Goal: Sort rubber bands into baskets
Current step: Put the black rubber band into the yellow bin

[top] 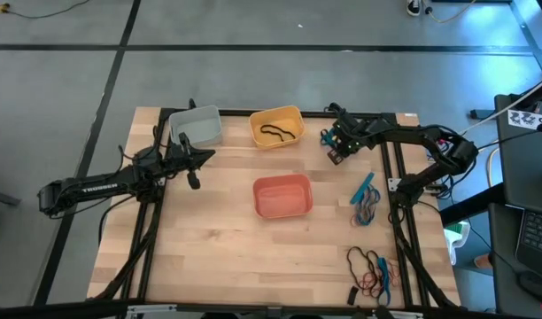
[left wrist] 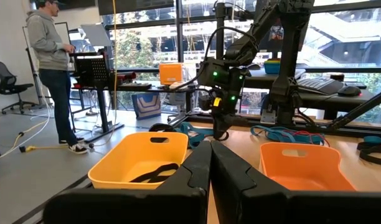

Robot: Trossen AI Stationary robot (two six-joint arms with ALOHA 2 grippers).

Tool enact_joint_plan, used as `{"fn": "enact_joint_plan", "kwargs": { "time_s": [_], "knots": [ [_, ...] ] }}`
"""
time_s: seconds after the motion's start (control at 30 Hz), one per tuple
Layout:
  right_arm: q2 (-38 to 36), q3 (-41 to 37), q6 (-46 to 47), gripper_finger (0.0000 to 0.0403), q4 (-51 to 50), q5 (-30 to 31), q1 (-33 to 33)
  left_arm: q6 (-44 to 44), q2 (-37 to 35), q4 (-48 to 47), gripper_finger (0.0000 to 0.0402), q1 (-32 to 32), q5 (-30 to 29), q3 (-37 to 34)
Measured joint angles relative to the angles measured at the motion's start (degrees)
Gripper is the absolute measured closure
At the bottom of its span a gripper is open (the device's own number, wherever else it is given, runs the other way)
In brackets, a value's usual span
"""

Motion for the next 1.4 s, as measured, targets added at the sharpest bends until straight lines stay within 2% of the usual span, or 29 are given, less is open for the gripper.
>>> {"fn": "enact_joint_plan", "kwargs": {
  "time_s": [0.07,0.27,0.47,0.83,0.97,1.4],
  "knots": [
    [0.0,0.03,-0.42,0.0395,0.61,0.84,0.0,-0.04,0.0,0.0,0.0396,0.0,0.0,0.0],
    [-0.49,2.2,-0.56,0.0378,-1.77,2.34,0.02,-0.11,0.0,0.0,0.0396,0.0,0.0,0.0],
    [-3.97,6.2,-1.98,0.0398,-5.58,2.4,0.02,-0.22,0.02,0.0,0.0396,0.0,0.0,0.0],
    [-9.46,11.63,-2.22,0.0397,-5.88,1.77,0.04,-0.2,0.01,0.0,0.0396,0.0,0.0,0.0],
    [-9.46,12.81,-2.3,0.0396,-4.39,0.2,0.05,-0.2,0.02,0.0,0.0396,0.0,0.0,0.0],
    [-9.46,12.92,-2.17,0.0392,9.45,-7.12,0.09,-0.2,0.0,0.0,0.0396,0.0,0.0,0.0]
  ]
}}
